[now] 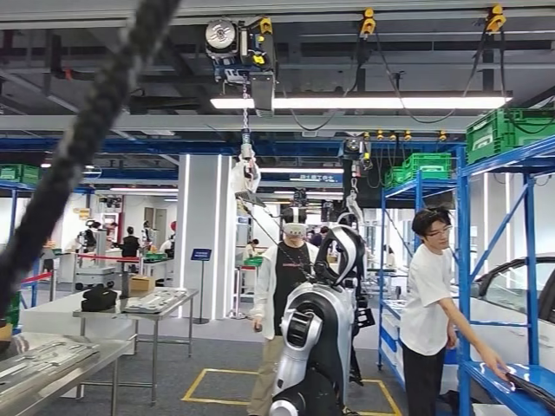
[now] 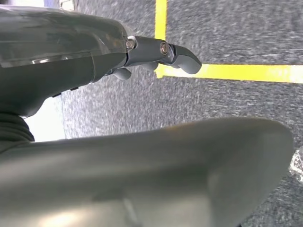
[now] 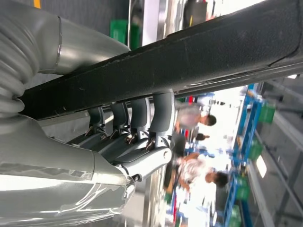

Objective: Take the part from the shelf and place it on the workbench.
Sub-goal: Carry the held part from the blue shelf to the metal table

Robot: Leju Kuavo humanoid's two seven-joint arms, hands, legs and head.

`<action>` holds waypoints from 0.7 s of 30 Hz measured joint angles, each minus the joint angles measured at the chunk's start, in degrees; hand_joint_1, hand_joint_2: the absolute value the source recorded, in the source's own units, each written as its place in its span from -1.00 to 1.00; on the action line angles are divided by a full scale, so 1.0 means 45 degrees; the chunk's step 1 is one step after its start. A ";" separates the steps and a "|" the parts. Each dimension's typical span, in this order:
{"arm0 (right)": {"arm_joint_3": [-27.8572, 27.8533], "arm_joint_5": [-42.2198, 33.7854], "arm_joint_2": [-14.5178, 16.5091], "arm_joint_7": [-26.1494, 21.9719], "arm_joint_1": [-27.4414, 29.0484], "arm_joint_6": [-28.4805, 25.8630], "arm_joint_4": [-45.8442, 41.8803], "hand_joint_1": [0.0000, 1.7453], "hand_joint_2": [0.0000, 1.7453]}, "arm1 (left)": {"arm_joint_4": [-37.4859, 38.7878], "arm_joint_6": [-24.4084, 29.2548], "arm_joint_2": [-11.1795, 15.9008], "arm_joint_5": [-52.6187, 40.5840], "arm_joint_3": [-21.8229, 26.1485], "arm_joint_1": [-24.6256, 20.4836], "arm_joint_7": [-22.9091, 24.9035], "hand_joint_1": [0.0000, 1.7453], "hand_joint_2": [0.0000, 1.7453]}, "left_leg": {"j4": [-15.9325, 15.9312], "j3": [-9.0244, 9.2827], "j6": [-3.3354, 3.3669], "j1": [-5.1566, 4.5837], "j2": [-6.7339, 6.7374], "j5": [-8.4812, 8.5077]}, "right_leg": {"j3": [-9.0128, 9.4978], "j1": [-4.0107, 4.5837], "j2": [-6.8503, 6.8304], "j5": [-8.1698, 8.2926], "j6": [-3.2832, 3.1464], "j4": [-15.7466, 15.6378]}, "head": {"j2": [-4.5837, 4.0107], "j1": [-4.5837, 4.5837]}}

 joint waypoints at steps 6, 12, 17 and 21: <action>0.0112 -0.0119 -0.0036 0.0001 0.0127 0.0057 -0.0227 1.00 1.00 | 0.0000 -0.0005 -0.0083 0.0062 0.0024 0.0019 0.0022 -1.00 1.00 | 0.0014 0.0005 -0.0086 -0.0035 -0.0980 0.0051 | 0.1303 0.0135 0.1092 0.1967 -0.0392 -0.3451 | 0.0000 0.0005; 0.0147 -0.0257 0.0000 -0.0006 0.0172 0.0132 -0.0400 1.00 1.00 | 0.0000 0.0005 -0.0115 0.0066 0.0066 0.0099 0.0038 -1.00 1.00 | 0.1725 -0.0852 -0.0428 -0.0035 -0.0091 -0.0978 | 0.1503 0.0048 0.0163 0.2124 -0.0561 -0.3848 | 0.0000 0.0005; 0.0154 -0.0389 -0.0006 0.0000 0.0320 0.0183 -0.0409 1.00 1.00 | 0.0000 0.0012 -0.0138 0.0089 0.0079 0.0104 0.0114 -1.00 1.00 | 0.2407 -0.1024 -0.0714 0.0249 0.0501 -0.0955 | 0.1522 0.0046 -0.0707 0.2052 -0.0465 -0.3831 | 0.0000 0.0006; 0.0158 -0.0441 -0.0011 0.0005 0.0316 0.0224 -0.0457 1.00 1.00 | 0.0000 0.0027 -0.0150 0.0107 0.0086 0.0057 0.0192 -1.00 1.00 | -0.0036 0.0269 -0.0581 0.0150 0.1295 -0.0208 | 0.1624 0.0137 -0.1174 0.1889 -0.0169 -0.3770 | 0.0000 0.0007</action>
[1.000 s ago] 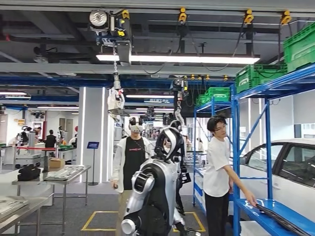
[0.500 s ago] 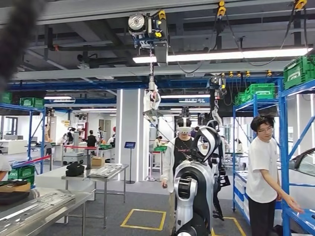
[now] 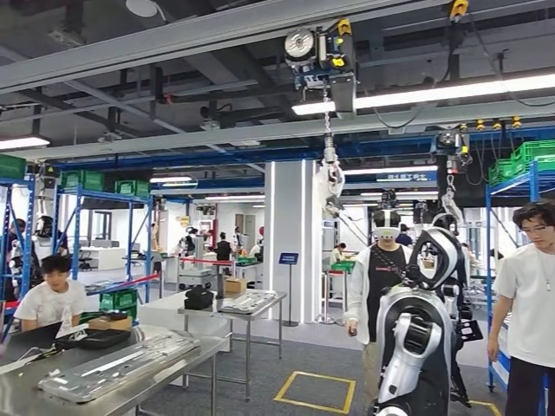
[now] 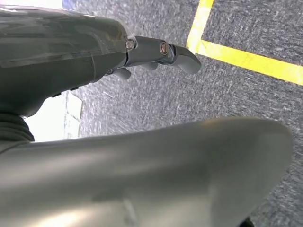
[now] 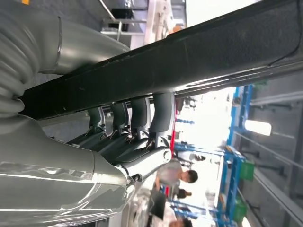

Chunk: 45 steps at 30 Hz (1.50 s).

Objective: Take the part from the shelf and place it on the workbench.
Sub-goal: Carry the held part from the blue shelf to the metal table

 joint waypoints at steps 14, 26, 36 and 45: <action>0.0046 -0.0069 -0.0025 -0.0051 0.0359 0.0083 -0.0078 1.00 1.00 | -0.0005 0.0121 0.0115 -0.0029 0.0025 0.0138 0.0577 -1.00 1.00 | 0.0002 -0.0048 0.0547 -0.0173 -0.2128 0.0106 | -0.0525 -0.0047 0.2143 0.0124 -0.0118 0.0652 | -0.0002 0.0000; 0.0095 -0.0209 0.0095 -0.0080 0.0376 0.0239 -0.0176 1.00 1.00 | -0.0010 0.0054 0.0182 -0.0124 0.0030 0.0174 0.0407 -1.00 1.00 | 0.2873 -0.1551 -0.0170 0.0110 -0.0884 -0.0996 | -0.0148 -0.0074 0.0564 0.0242 -0.0272 -0.0136 | 0.0000 0.0002; 0.0199 -0.0386 0.0163 -0.0024 0.0215 0.0342 -0.0205 1.00 1.00 | -0.0010 0.0062 0.0246 -0.0124 0.0033 0.0162 0.0370 -1.00 1.00 | -0.0070 0.0007 0.0445 -0.0047 -0.0779 0.0063 | -0.0367 -0.0172 0.0589 -0.0812 0.0360 0.1048 | -0.0005 0.0000; 0.0238 -0.0431 0.0132 -0.0001 0.0233 0.0344 -0.0172 1.00 1.00 | -0.0008 0.0053 0.0212 -0.0117 0.0035 0.0104 0.0366 -1.00 1.00 | -0.0043 0.0042 0.0558 -0.0208 -0.2256 0.0067 | -0.0604 0.0093 0.2165 0.0327 -0.0244 0.0469 | -0.0002 0.0001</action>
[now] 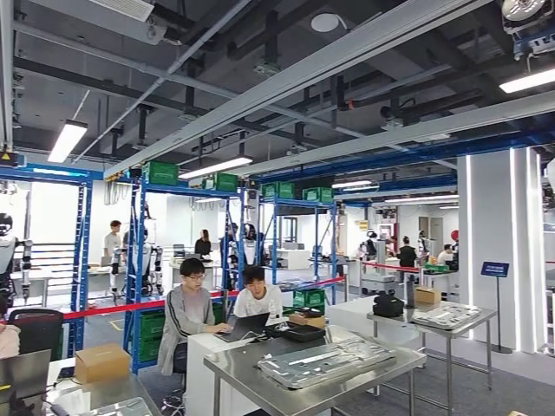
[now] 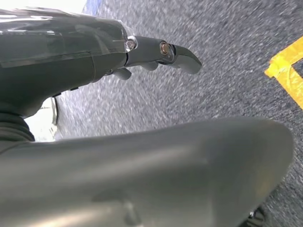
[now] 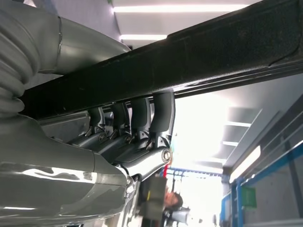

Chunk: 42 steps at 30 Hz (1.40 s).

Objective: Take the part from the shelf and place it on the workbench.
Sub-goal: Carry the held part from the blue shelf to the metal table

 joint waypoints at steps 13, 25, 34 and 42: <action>0.0021 -0.0143 0.0115 0.0032 0.0024 0.0015 0.0011 1.00 1.00 | -0.0001 -0.0055 0.0029 0.0017 0.0089 0.0081 -0.0012 -1.00 1.00 | 0.2502 -0.1332 -0.0696 0.0314 0.1449 -0.0875 | 0.0421 -0.0154 -0.1728 -0.0077 0.0033 -0.0635 | 0.0001 0.0001; 0.0009 -0.0215 0.0080 0.0032 0.0016 0.0025 0.0022 1.00 1.00 | -0.0001 -0.0068 0.0011 0.0011 0.0153 0.0028 -0.0054 -1.00 1.00 | 0.0123 -0.0116 0.0036 0.0112 0.1199 -0.0051 | -0.0895 -0.0218 -0.1090 -0.2052 0.0524 0.2822 | 0.0000 -0.0012; -0.0035 -0.0412 0.0083 0.0182 0.0009 -0.0029 0.0042 1.00 1.00 | -0.0001 -0.0075 -0.0116 -0.0004 0.0175 0.0164 -0.0078 -1.00 1.00 | 0.0102 -0.0108 0.0053 -0.0048 0.0224 -0.0044 | 0.0008 0.0264 -0.0592 0.0043 -0.0294 -0.0337 | 0.0002 -0.0010; -0.0035 -0.0436 0.0193 0.0226 0.0101 -0.0029 0.0074 1.00 1.00 | -0.0001 -0.0079 -0.0081 -0.0006 0.0185 0.0086 -0.0095 -1.00 1.00 | 0.3401 -0.1547 -0.0556 0.0208 0.1237 -0.1657 | 0.0197 -0.0028 -0.1070 0.0142 -0.0177 -0.0657 | 0.0002 -0.0008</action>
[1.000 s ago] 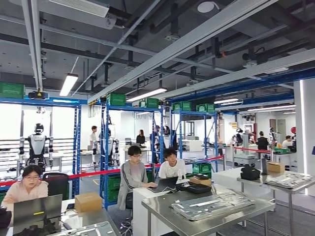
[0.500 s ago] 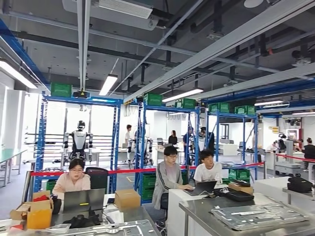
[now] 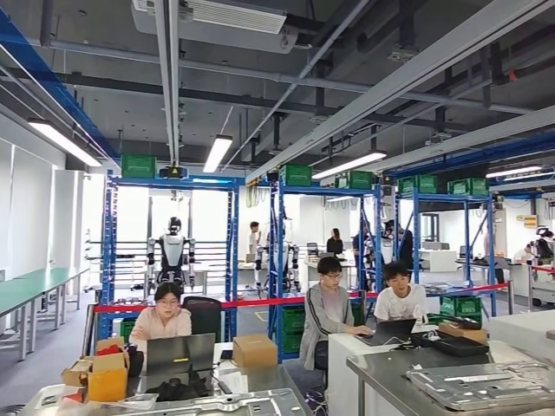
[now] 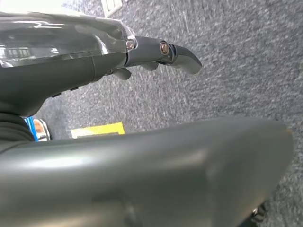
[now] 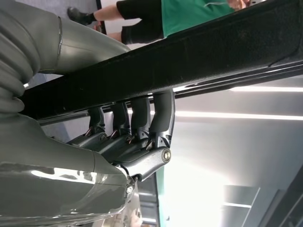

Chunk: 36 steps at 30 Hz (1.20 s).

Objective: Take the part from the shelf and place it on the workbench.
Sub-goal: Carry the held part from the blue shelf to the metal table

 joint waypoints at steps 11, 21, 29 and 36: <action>-0.0018 -0.0012 0.0005 -0.0002 0.0011 0.0000 -0.0014 1.00 1.00 | 0.0000 -0.0012 0.0023 0.0000 0.0000 0.0000 -0.0069 -1.00 1.00 | -0.3155 0.1672 0.0383 0.0136 0.0171 0.1284 | -0.0352 -0.0251 -0.0050 -0.0921 0.0782 0.1271 | 0.0000 -0.0019; -0.0086 -0.0027 0.0005 -0.0005 0.0120 0.0000 0.0030 1.00 1.00 | 0.0005 0.0001 -0.0026 -0.0015 0.0005 -0.0012 -0.0070 -1.00 1.00 | -0.3198 0.1844 0.0567 -0.0114 -0.0025 0.1108 | -0.0550 0.0210 0.0162 0.0051 -0.0046 0.0616 | 0.0004 -0.0019; -0.0158 -0.0058 0.0137 -0.0035 0.0126 0.0010 0.0002 1.00 1.00 | 0.0000 0.0007 0.0071 -0.0037 0.0005 -0.0014 -0.0080 -1.00 1.00 | -0.0500 0.0501 0.0154 -0.0018 0.0043 -0.0217 | -0.0024 0.0021 0.0034 0.0075 0.0002 -0.0099 | 0.0000 -0.0018; -0.0164 -0.0063 0.0146 -0.0038 0.0153 0.0010 0.0058 1.00 1.00 | 0.0005 -0.0001 0.0086 -0.0072 0.0005 0.0011 -0.0080 -1.00 1.00 | -0.3100 0.1522 -0.0291 0.0220 0.0144 0.1488 | 0.0278 -0.0128 0.0061 -0.0448 0.0497 0.0238 | 0.0000 -0.0016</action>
